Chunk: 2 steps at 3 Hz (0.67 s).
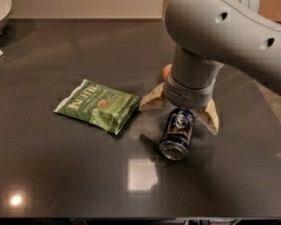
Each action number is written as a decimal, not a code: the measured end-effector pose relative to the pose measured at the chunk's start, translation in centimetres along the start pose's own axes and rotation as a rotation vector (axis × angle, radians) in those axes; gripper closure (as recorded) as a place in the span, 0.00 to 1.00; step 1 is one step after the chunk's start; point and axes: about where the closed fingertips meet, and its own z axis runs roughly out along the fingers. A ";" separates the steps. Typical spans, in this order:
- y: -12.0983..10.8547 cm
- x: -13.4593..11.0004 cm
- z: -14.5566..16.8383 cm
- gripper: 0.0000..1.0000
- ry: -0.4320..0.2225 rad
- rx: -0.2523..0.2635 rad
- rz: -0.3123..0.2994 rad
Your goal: Pick pepsi can
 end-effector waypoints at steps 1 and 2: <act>0.2 -0.5 0.7 0.00 -0.008 -0.019 -0.034; 0.5 -0.7 1.2 0.18 -0.014 -0.042 -0.052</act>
Offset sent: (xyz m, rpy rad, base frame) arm -0.0092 -0.0059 -0.0216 -0.0680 0.0518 0.0665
